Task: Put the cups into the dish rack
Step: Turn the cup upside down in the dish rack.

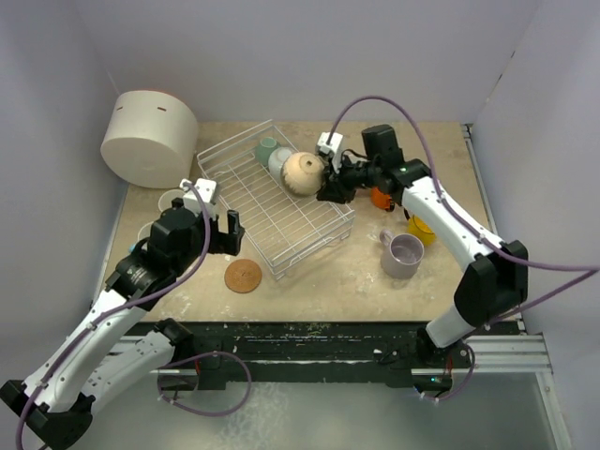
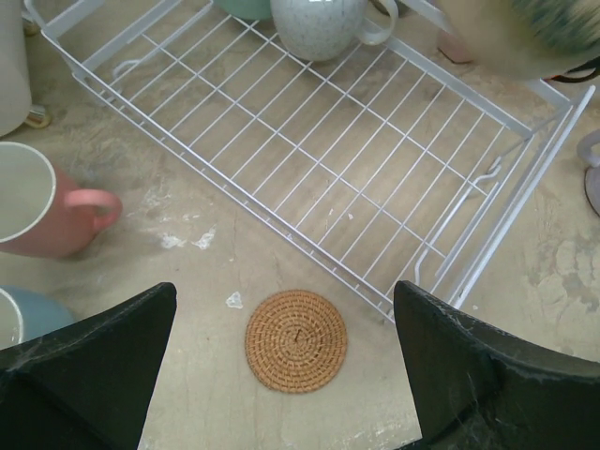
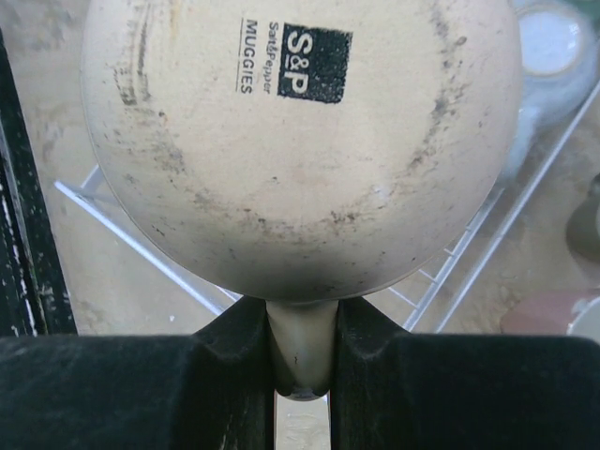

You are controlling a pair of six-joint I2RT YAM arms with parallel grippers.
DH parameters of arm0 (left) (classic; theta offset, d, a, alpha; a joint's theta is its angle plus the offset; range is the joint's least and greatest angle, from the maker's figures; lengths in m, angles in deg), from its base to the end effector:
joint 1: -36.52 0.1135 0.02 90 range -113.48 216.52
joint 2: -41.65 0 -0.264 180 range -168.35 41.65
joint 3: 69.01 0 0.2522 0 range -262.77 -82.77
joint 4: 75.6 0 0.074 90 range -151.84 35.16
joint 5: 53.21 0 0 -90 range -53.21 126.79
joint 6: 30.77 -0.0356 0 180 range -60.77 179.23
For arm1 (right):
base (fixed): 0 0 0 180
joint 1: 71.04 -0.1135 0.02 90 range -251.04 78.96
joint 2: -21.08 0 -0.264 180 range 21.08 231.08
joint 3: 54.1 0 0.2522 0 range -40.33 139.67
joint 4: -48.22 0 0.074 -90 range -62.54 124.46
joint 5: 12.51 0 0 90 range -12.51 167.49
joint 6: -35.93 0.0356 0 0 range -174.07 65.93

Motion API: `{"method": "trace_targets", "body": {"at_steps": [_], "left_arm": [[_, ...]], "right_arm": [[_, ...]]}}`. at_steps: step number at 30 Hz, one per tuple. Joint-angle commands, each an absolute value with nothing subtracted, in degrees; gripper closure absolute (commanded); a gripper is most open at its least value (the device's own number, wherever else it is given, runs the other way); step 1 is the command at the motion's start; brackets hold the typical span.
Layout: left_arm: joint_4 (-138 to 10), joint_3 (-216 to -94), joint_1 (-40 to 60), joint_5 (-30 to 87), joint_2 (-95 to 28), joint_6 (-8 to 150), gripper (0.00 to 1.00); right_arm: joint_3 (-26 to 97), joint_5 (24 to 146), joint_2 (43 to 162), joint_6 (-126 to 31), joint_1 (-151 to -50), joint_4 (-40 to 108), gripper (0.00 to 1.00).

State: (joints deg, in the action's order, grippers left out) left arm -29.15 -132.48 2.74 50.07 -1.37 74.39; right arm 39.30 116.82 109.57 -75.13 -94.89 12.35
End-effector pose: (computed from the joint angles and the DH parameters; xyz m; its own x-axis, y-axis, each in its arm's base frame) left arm 0.1383 -0.0827 0.3341 -0.4483 -0.0063 -0.8938 0.2614 0.9553 -0.1379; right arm 0.3123 0.1627 0.3468 -0.1481 -0.3694 -0.9174 -0.9248 0.3804 -0.0039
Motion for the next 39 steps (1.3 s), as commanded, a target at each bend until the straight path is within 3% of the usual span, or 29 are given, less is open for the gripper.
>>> {"method": "trace_targets", "body": {"at_steps": [1,17,39], "left_arm": [[-31.95,-132.32,4.14,49.72,0.80,72.07,0.01],[-30.79,-132.27,4.71,52.04,0.81,70.89,0.02],[-31.07,-132.25,4.76,51.29,0.99,70.39,0.01]], "right_arm": [[46.28,111.09,112.50,-80.00,-97.06,11.68,1.00],[55.46,99.60,126.61,-82.49,-101.77,8.32,1.00],[57.26,91.65,134.33,-79.75,-103.62,7.09,1.00]]}}
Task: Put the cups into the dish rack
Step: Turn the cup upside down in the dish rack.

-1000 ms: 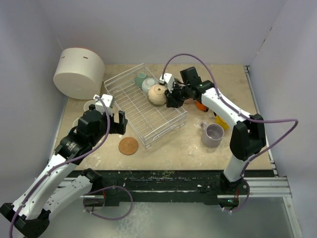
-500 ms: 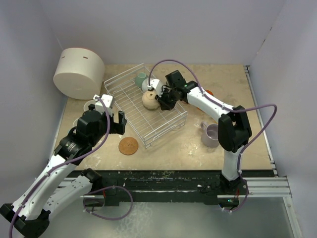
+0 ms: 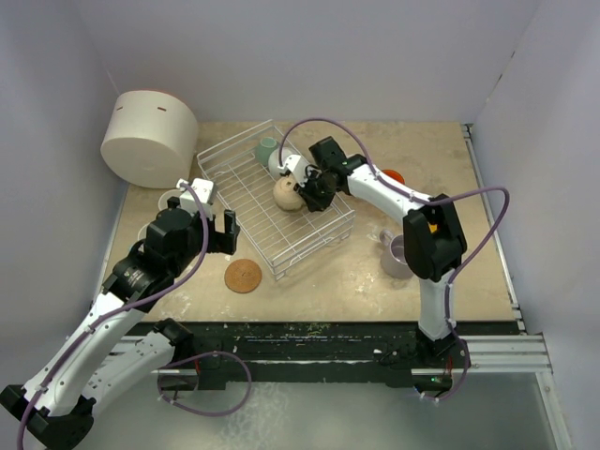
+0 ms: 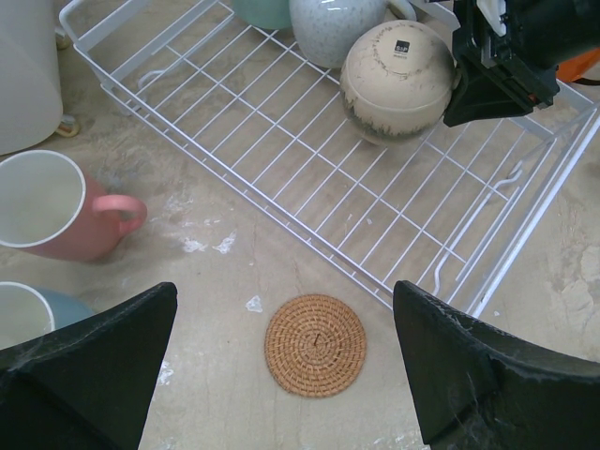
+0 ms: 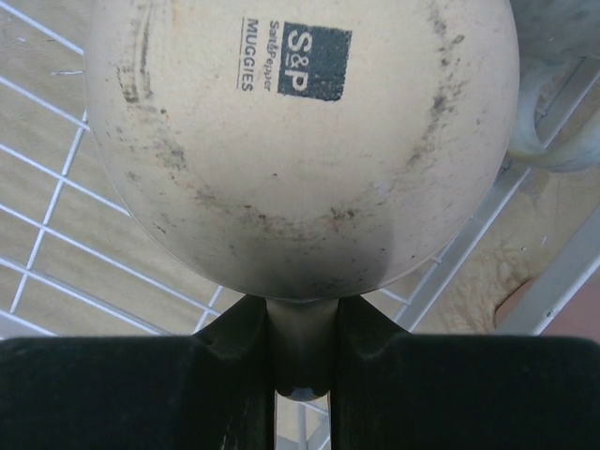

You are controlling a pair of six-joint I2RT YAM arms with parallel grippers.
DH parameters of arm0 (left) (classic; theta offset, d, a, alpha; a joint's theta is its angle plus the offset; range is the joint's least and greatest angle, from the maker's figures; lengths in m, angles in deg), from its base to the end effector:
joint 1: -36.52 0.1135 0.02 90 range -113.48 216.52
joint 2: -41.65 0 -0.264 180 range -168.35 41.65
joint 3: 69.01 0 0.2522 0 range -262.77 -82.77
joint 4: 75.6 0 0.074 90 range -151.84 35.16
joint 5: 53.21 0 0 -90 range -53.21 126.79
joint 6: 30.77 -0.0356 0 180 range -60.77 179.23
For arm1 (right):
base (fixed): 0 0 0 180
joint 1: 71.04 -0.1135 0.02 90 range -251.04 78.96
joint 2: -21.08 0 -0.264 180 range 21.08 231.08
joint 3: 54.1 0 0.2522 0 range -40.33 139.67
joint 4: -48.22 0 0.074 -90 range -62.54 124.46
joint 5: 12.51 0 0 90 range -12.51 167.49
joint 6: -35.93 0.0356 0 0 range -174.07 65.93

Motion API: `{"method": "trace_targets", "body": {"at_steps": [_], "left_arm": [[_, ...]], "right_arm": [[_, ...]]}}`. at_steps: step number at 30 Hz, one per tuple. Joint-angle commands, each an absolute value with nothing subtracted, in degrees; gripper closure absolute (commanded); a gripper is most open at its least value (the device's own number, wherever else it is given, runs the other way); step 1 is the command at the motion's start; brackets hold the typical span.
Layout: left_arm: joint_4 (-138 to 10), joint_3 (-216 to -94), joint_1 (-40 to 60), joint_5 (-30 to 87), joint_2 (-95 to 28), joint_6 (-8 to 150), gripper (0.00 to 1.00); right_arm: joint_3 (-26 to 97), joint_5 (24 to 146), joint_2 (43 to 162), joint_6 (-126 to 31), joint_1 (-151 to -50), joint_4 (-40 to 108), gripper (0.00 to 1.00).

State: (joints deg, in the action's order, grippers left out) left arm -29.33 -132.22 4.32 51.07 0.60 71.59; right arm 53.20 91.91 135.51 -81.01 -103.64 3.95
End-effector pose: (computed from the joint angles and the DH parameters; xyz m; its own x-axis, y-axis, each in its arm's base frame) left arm 0.1346 -0.0744 0.3377 -0.4074 0.0114 -0.9132 0.2444 0.9648 -0.0970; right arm 0.3719 0.2484 0.2378 -0.2912 -0.7071 -0.6444 -0.8801 0.4620 -0.1092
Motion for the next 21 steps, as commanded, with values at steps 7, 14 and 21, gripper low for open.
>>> {"method": "trace_targets", "body": {"at_steps": [7,14,21], "left_arm": [[-31.02,-132.25,4.71,51.29,0.97,70.39,0.01],[-31.06,-132.25,4.71,51.22,1.09,70.39,0.01],[-31.01,-132.17,4.72,51.24,1.27,70.39,0.01]], "right_arm": [[57.13,88.76,134.77,-78.21,-103.56,7.57,0.94],[56.39,86.53,135.08,-77.40,-103.61,8.11,0.83],[56.16,85.85,135.28,-77.02,-103.38,7.88,0.72]]}}
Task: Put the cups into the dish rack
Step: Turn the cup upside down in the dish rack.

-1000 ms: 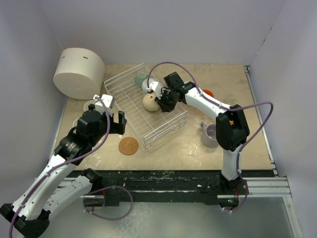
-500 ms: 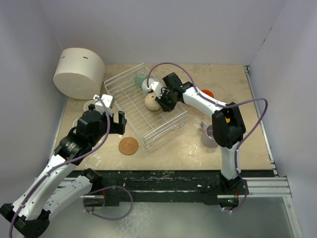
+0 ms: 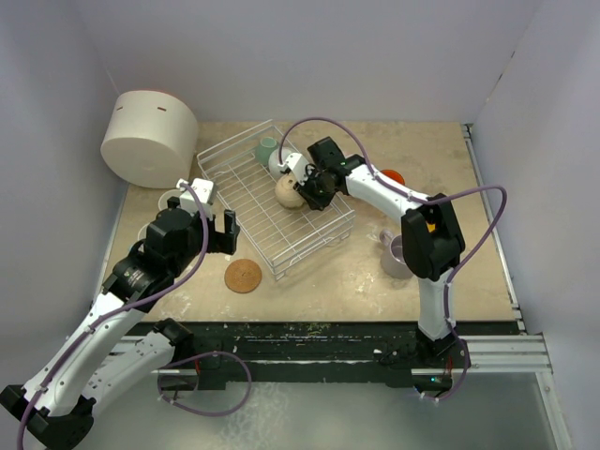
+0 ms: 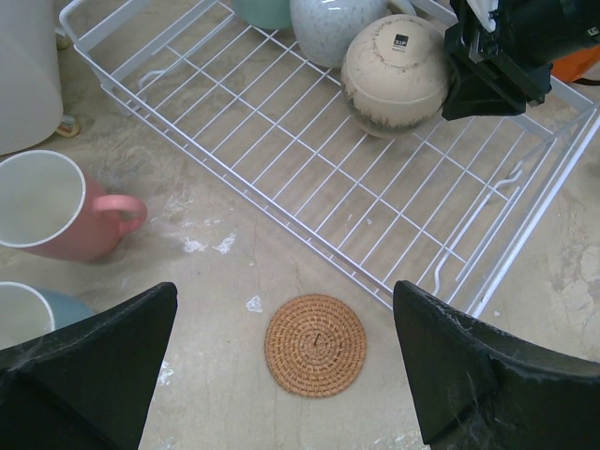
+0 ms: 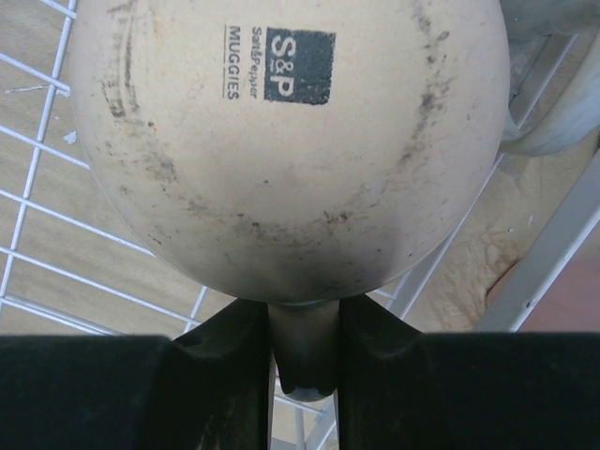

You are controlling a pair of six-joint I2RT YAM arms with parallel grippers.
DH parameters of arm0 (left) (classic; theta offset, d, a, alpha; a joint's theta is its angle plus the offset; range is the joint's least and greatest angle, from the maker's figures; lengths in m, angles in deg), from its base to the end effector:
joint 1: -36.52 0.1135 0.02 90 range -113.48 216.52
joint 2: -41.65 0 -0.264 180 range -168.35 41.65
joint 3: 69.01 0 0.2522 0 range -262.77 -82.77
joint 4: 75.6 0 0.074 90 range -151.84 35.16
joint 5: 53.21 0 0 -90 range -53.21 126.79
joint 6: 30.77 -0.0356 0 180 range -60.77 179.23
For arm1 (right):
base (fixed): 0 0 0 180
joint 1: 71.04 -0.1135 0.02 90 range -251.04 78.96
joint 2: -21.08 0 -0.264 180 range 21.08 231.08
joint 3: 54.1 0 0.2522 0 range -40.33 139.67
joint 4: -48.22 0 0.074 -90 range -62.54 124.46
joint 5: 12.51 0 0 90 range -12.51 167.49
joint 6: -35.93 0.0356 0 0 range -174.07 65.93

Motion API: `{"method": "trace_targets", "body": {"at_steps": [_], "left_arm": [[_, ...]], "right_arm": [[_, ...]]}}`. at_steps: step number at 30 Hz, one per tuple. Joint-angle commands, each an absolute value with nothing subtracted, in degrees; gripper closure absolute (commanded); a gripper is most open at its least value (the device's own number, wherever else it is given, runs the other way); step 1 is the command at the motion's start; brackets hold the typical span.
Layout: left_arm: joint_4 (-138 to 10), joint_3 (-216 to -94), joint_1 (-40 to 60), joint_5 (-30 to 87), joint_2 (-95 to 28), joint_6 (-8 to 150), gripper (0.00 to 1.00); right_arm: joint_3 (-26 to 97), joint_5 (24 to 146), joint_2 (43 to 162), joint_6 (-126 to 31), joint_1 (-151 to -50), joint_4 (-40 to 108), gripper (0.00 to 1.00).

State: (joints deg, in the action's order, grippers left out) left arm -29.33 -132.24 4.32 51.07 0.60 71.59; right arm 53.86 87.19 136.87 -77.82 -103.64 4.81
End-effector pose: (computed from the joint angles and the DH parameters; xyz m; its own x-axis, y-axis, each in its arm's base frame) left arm 0.1346 -0.0744 0.3378 -0.4071 0.0112 -0.9133 0.2444 0.9648 -0.0971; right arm 0.3784 0.2491 0.2318 -0.3516 -0.6961 -0.6260 -0.8320 0.5389 -0.1319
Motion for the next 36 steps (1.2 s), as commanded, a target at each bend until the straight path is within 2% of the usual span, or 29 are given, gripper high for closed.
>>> {"method": "trace_targets", "body": {"at_steps": [1,10,17,25,31,36], "left_arm": [[-30.99,-132.22,4.75,51.24,1.19,70.39,0.01],[-30.91,-132.25,4.73,51.20,1.27,70.38,0.01],[-30.98,-132.24,4.71,51.20,1.21,70.45,0.01],[-30.95,-132.25,4.76,51.38,1.51,70.55,0.01],[-31.04,-132.25,4.71,51.64,1.50,70.56,0.01],[-31.04,-132.24,4.71,52.03,1.66,70.48,0.01]], "right_arm": [[56.16,85.80,135.25,-77.01,-103.38,7.79,0.71],[56.06,86.35,133.85,-76.88,-103.20,7.13,0.64],[54.24,88.63,127.84,-78.44,-103.12,6.89,0.50],[53.63,95.16,122.68,-80.64,-103.12,5.10,0.50],[56.62,109.98,122.72,-83.67,-103.35,1.62,0.55],[62.44,116.41,127.77,-80.87,-104.37,0.04,0.82]]}}
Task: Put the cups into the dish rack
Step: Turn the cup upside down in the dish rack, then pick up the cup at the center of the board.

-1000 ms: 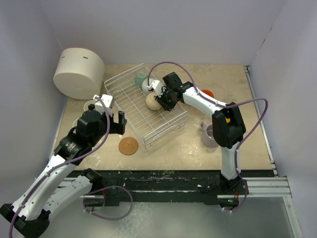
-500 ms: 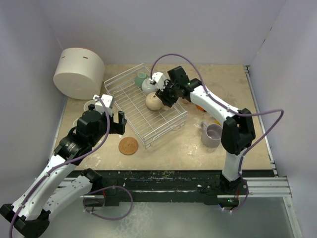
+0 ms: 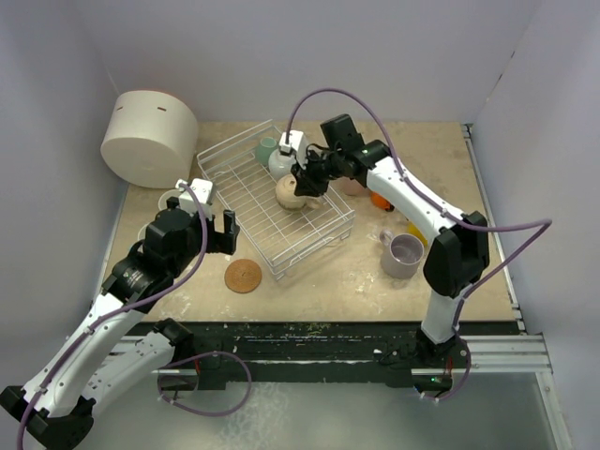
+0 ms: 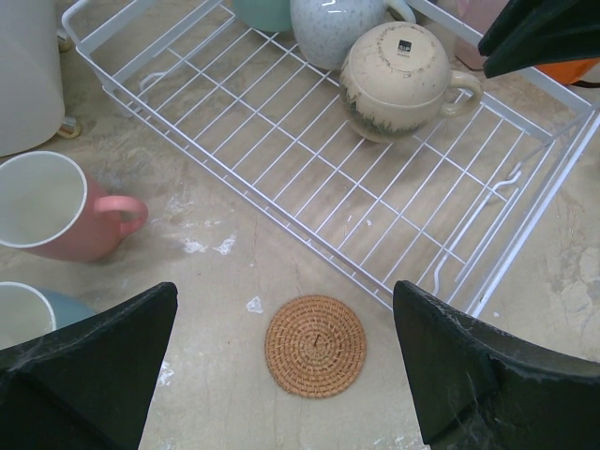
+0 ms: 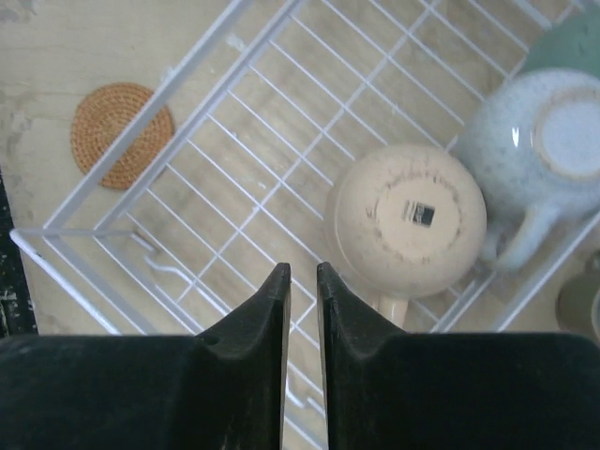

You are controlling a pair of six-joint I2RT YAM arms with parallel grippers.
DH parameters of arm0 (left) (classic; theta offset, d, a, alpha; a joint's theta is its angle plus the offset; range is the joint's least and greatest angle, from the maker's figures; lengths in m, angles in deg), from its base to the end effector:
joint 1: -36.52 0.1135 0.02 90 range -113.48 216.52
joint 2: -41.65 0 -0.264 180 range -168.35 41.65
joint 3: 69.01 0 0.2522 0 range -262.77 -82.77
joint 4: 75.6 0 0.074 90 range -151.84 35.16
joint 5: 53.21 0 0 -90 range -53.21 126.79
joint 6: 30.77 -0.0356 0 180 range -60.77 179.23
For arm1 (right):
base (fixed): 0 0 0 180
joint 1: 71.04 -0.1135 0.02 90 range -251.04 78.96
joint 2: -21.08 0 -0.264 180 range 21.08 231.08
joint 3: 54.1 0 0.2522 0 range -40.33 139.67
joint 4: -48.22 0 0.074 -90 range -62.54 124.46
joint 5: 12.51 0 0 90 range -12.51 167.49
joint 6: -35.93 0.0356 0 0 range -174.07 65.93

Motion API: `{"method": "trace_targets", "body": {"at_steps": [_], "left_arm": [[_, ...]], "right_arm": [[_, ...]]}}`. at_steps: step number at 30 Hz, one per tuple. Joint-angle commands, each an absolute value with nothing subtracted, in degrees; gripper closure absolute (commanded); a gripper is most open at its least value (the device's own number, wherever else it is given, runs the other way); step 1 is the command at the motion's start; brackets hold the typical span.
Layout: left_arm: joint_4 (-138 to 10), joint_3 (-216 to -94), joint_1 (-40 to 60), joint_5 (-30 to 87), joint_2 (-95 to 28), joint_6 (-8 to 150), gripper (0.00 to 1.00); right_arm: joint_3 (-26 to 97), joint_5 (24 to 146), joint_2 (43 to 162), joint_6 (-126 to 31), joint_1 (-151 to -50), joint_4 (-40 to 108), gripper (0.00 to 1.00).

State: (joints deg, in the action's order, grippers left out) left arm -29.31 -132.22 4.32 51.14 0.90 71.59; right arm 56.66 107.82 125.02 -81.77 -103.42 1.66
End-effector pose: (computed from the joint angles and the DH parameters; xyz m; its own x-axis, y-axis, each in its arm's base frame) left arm 0.1336 -0.0737 0.3383 -0.4034 0.0090 -0.9150 0.2437 0.9649 -0.0980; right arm 0.3405 0.2372 0.3327 -0.1107 -0.5453 -0.8309 -0.9506 0.3021 -0.0716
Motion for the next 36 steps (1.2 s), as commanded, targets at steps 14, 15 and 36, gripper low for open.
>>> {"method": "trace_targets", "body": {"at_steps": [14,15,36], "left_arm": [[-31.27,-132.10,4.77,52.87,2.19,70.13,0.01],[-31.26,-132.08,4.80,52.95,2.24,70.05,0.01],[-31.37,-131.98,4.79,53.14,2.84,69.99,0.01]], "right_arm": [[70.05,105.06,140.21,-72.13,-110.92,1.24,1.00],[70.32,103.83,140.90,-71.86,-111.13,1.28,1.00],[65.53,80.42,139.18,-70.18,-110.86,5.28,1.00]]}}
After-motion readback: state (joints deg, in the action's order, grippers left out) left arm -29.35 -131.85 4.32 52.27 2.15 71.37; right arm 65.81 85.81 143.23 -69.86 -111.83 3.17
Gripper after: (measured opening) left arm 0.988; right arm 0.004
